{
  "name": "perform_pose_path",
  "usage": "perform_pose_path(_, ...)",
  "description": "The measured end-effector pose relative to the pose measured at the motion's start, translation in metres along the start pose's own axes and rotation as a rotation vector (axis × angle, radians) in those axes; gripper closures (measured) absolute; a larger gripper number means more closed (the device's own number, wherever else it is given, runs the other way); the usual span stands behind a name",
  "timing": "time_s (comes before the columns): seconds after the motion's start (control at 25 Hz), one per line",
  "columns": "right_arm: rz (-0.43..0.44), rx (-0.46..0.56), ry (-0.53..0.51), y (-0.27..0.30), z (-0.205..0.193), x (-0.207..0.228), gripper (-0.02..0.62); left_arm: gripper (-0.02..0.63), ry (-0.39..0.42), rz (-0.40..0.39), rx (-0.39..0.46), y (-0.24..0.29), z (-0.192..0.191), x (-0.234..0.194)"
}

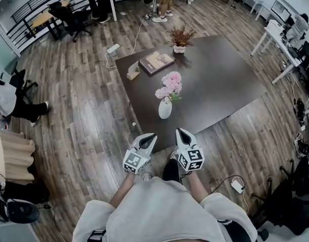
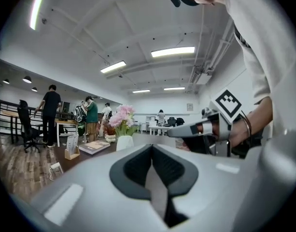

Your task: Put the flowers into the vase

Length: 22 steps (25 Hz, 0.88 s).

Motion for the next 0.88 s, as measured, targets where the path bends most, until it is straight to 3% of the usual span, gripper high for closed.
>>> perform_pose_path(0.36,-0.055,0.017,-0.034,-0.067,0.004,-0.056,0.597,0.594,-0.011,-0.062,0.037,-0.046,0.025,0.039)
perform_pose_path(0.68,0.025,0.022,-0.069,-0.102,0.016,-0.063,0.597,0.594,0.008,-0.005,0.044,-0.063,0.036,0.073)
perform_pose_path(0.88,0.089,0.013,-0.086,-0.129,0.017,-0.057,0.597,0.595,0.011,0.069,0.037,-0.067,0.036,0.103)
Point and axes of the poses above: the fingertips, and each gripper's own axes: y forward along the fingers, x to its right, z out of its top, the point moved 9 cm from there along -y, backward along the fingers, and after that the axes turned 15 degrees about x, right-handed, at the moved point
